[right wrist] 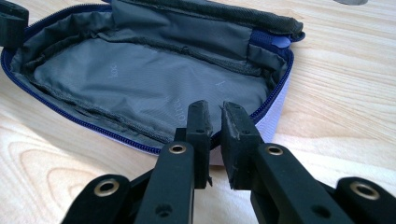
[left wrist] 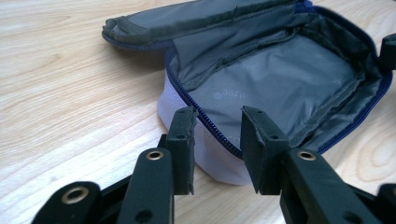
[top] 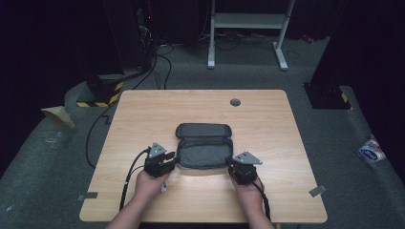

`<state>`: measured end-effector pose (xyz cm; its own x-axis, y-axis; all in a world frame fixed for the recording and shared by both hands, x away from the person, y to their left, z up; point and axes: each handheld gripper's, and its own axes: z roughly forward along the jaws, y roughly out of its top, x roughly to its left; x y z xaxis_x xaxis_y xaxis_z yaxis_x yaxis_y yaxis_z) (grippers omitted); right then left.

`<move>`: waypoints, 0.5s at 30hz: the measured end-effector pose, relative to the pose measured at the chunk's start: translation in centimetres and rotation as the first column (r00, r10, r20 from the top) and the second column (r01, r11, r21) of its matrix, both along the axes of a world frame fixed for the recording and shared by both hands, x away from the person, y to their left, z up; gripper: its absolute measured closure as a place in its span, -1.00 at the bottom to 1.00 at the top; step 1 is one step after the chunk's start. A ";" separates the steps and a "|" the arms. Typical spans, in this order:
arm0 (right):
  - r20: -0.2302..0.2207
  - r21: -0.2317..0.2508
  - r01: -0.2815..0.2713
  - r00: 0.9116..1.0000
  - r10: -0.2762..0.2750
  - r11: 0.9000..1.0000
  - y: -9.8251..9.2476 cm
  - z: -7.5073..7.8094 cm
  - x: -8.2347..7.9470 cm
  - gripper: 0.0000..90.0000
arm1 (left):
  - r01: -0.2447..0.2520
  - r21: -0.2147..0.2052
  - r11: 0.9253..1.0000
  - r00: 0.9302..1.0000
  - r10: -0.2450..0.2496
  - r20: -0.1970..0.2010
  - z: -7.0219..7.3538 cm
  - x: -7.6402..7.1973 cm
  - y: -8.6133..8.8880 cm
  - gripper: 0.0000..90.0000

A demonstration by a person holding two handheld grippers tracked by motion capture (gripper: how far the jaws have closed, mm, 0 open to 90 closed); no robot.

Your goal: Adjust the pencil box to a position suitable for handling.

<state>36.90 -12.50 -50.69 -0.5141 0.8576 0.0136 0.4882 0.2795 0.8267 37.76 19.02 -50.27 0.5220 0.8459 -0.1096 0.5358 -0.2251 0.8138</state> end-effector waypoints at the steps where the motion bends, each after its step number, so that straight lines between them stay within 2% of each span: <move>1: -0.002 -0.003 -0.001 1.000 0.001 1.000 0.3 0.0 0.3 0.80 | -0.010 0.005 1.000 1.000 0.010 0.000 -0.1 0.1 0.2 0.49; 7: 0.004 -0.018 -0.007 1.000 0.007 1.000 0.9 0.1 1.1 0.80 | -0.032 0.041 0.999 0.999 0.031 0.022 -0.4 0.4 0.6 0.54; 12: 0.005 -0.014 0.005 1.000 -0.005 1.000 1.1 -0.1 1.8 0.79 | -0.047 0.039 0.998 0.998 0.046 0.034 -0.5 0.7 0.8 0.54; 15: 0.015 -0.023 0.007 1.000 -0.006 1.000 1.2 0.1 1.9 0.77 | -0.052 0.031 0.998 0.997 0.050 0.057 -0.4 0.7 0.8 0.49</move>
